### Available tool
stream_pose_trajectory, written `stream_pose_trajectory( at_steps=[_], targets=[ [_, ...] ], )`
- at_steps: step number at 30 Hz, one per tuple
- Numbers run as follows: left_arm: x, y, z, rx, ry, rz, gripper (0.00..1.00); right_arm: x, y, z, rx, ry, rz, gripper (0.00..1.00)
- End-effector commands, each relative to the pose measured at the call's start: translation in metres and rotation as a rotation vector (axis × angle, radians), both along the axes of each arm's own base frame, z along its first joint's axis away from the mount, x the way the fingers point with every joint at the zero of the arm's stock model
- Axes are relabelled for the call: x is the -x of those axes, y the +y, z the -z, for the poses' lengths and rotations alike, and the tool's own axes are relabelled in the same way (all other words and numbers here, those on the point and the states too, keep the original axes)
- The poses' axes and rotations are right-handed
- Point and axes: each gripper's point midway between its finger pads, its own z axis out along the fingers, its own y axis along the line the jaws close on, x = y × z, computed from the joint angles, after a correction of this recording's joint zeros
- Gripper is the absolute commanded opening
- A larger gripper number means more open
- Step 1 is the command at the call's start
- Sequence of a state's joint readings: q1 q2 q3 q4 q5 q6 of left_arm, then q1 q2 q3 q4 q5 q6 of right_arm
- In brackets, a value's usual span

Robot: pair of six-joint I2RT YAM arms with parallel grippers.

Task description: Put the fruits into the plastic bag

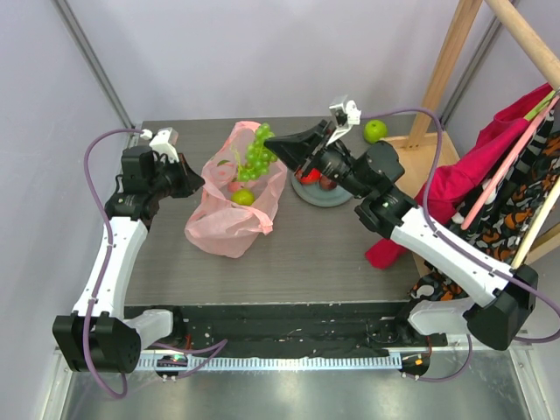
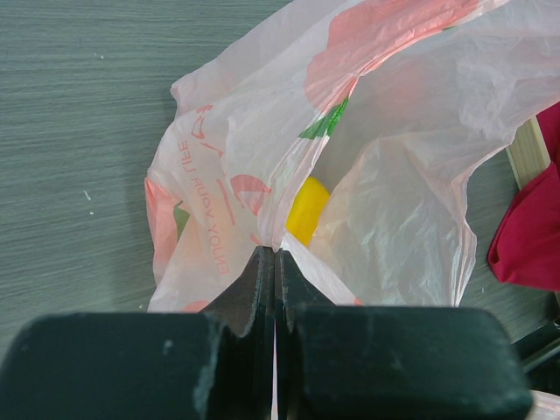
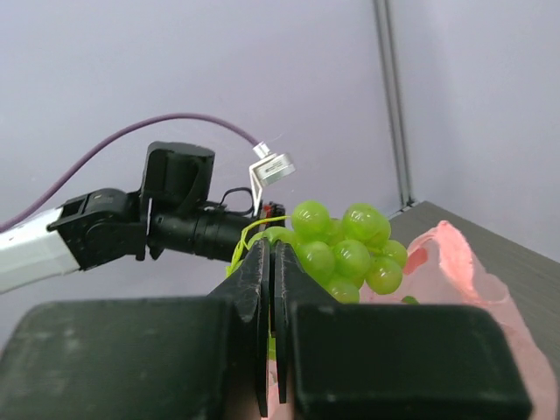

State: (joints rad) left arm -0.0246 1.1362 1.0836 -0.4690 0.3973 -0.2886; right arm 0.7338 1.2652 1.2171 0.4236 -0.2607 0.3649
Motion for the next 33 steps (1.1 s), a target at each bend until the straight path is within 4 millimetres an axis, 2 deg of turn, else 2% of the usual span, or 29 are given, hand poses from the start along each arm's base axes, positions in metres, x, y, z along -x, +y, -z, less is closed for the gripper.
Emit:
stream_pose_trajectory(
  at_steps=[1, 3, 4, 6, 7, 8, 11, 14, 17, 20, 23, 24, 25, 27, 29, 33],
  targets=[
    [0.000, -0.002, -0.015, 0.014, -0.049, 0.011, 0.00, 0.001, 0.022, 0.017, 0.053, 0.027, -0.071, 0.01],
    [0.000, -0.002, -0.014, 0.014, -0.049, 0.011, 0.00, -0.008, 0.030, 0.035, 0.094, 0.086, -0.076, 0.01],
    [0.000, -0.002, -0.014, 0.014, -0.047, 0.011, 0.00, -0.018, 0.038, 0.053, 0.126, 0.129, -0.074, 0.01],
    [0.000, -0.002, -0.014, 0.015, -0.049, 0.012, 0.00, -0.027, 0.046, 0.070, 0.186, 0.187, -0.067, 0.01],
    [0.000, -0.002, -0.015, 0.015, -0.052, 0.012, 0.00, -0.034, 0.050, 0.081, 0.229, 0.200, -0.053, 0.01],
    [0.000, -0.002, -0.014, 0.015, -0.050, 0.012, 0.00, -0.049, 0.054, 0.100, 0.270, 0.245, -0.015, 0.01],
    [0.000, -0.002, -0.015, 0.014, -0.052, 0.011, 0.00, -0.069, 0.051, 0.119, 0.337, 0.287, 0.074, 0.01],
    [0.000, -0.001, -0.015, 0.013, -0.050, 0.008, 0.00, -0.076, 0.049, 0.127, 0.358, 0.290, 0.109, 0.01],
    [-0.001, -0.003, -0.014, 0.018, -0.046, 0.016, 0.00, -0.077, 0.053, 0.139, 0.387, 0.322, 0.112, 0.01],
    [0.000, -0.003, -0.014, 0.020, -0.046, 0.018, 0.00, -0.075, 0.066, 0.152, 0.409, 0.337, 0.090, 0.01],
    [-0.001, -0.003, -0.014, 0.018, -0.046, 0.016, 0.00, -0.065, 0.082, 0.176, 0.458, 0.373, 0.053, 0.01],
    [0.000, -0.003, -0.013, 0.019, -0.045, 0.017, 0.00, -0.061, 0.088, 0.177, 0.464, 0.371, 0.040, 0.01],
    [-0.001, -0.003, -0.014, 0.020, -0.044, 0.016, 0.00, -0.058, 0.097, 0.190, 0.488, 0.385, 0.026, 0.01],
    [-0.001, -0.003, -0.014, 0.020, -0.044, 0.016, 0.00, -0.056, 0.103, 0.198, 0.512, 0.405, 0.021, 0.01],
    [-0.001, -0.003, -0.014, 0.018, -0.046, 0.016, 0.00, -0.055, 0.109, 0.217, 0.545, 0.441, 0.024, 0.01],
    [0.000, -0.003, -0.014, 0.019, -0.046, 0.015, 0.00, -0.054, 0.116, 0.240, 0.581, 0.487, 0.012, 0.01]
  ],
)
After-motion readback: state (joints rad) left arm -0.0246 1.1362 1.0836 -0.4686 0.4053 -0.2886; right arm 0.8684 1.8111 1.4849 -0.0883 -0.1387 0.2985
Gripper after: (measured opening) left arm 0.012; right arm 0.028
